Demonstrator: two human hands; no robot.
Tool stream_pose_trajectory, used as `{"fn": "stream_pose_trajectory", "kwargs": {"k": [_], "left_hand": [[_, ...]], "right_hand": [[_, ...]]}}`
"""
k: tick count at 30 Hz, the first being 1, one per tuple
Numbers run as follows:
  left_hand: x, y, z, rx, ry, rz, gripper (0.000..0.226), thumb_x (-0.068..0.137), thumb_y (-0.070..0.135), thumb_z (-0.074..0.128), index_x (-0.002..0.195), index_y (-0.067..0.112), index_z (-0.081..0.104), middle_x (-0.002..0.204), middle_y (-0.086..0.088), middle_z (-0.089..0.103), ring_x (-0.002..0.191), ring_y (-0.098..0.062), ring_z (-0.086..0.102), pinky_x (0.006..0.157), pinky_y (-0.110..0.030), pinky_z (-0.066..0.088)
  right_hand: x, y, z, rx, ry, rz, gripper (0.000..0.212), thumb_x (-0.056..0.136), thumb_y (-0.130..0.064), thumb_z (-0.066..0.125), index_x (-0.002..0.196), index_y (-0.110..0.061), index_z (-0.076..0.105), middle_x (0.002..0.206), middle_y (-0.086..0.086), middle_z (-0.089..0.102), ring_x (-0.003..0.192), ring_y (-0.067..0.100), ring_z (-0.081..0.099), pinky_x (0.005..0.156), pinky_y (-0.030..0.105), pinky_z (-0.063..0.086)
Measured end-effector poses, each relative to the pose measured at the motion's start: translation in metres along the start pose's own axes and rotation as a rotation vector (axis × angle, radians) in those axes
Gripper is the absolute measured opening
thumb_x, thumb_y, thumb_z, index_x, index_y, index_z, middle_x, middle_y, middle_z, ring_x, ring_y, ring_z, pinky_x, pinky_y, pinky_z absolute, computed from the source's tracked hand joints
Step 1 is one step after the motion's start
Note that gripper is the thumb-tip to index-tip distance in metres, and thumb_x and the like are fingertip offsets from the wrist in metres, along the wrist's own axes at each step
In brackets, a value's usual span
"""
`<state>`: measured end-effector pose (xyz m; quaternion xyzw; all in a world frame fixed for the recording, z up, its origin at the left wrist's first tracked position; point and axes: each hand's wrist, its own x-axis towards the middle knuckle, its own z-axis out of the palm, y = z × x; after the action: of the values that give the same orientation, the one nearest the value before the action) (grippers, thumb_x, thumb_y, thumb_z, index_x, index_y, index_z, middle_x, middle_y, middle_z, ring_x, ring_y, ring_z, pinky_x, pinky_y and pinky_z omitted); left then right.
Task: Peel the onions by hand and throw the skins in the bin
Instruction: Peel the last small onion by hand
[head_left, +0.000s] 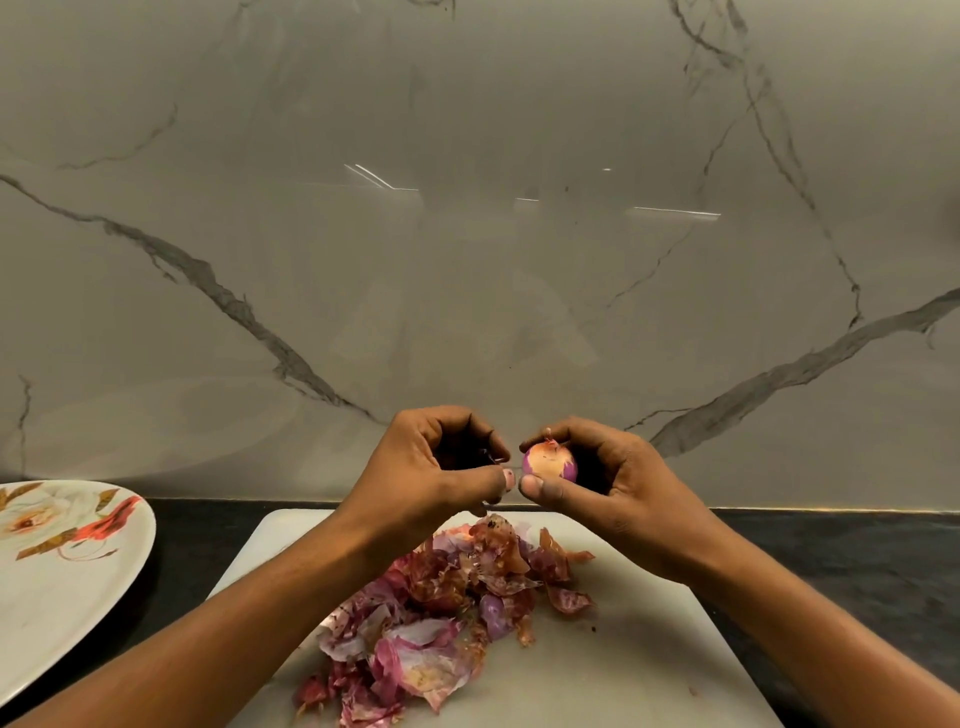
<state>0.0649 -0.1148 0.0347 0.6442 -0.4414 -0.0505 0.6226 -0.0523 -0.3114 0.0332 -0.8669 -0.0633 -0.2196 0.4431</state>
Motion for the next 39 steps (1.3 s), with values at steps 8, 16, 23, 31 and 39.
{"fn": "stream_pose_trajectory", "kwargs": {"k": [8,16,23,31,39], "left_hand": [[-0.0005,0.0014,0.0018,0.034,-0.002,0.045,0.012,0.088,0.01,0.082,0.1,0.009,0.084,0.09,-0.004,0.081,0.083,-0.022,0.078,0.07,-0.032,0.063],[-0.0012,-0.0002,0.0043,0.094,-0.007,0.053,0.011,0.084,0.02,0.086,0.093,0.014,0.086,0.085,-0.004,0.08,0.082,-0.025,0.077,0.076,-0.053,0.065],[-0.0041,0.0005,0.0073,0.046,0.019,0.045,0.004,0.085,0.003,0.081,0.083,0.006,0.084,0.072,-0.005,0.077,0.064,-0.012,0.071,0.061,-0.024,0.055],[-0.0056,0.0028,0.0085,0.066,0.046,0.096,0.007,0.087,0.002,0.079,0.088,0.008,0.082,0.079,-0.002,0.079,0.073,-0.016,0.076,0.065,-0.021,0.059],[-0.0032,0.0047,0.0065,0.045,0.061,0.062,0.004,0.087,0.006,0.077,0.086,0.008,0.08,0.073,-0.001,0.075,0.065,-0.008,0.068,0.063,-0.023,0.056]], "right_hand": [[-0.0018,-0.0004,0.0017,-0.123,0.005,-0.089,0.035,0.085,-0.037,0.084,0.117,-0.028,0.072,0.102,-0.014,0.073,0.093,0.011,0.072,0.076,0.021,0.058],[-0.0028,0.0013,0.0032,-0.289,0.083,-0.205,0.037,0.083,-0.04,0.087,0.115,-0.026,0.077,0.098,-0.016,0.074,0.088,0.011,0.071,0.069,0.018,0.057],[-0.0031,0.0047,0.0074,-0.353,0.098,-0.256,0.04,0.083,-0.042,0.088,0.118,-0.026,0.076,0.1,-0.016,0.075,0.089,0.01,0.072,0.07,0.027,0.062],[-0.0022,0.0014,0.0089,-0.263,0.112,-0.235,0.04,0.08,-0.041,0.091,0.114,-0.024,0.077,0.096,-0.013,0.076,0.087,0.014,0.072,0.068,0.023,0.059],[-0.0025,0.0011,0.0085,-0.038,0.094,-0.127,0.044,0.076,-0.035,0.091,0.116,-0.025,0.077,0.103,-0.012,0.079,0.098,0.013,0.076,0.082,0.027,0.063]]}}
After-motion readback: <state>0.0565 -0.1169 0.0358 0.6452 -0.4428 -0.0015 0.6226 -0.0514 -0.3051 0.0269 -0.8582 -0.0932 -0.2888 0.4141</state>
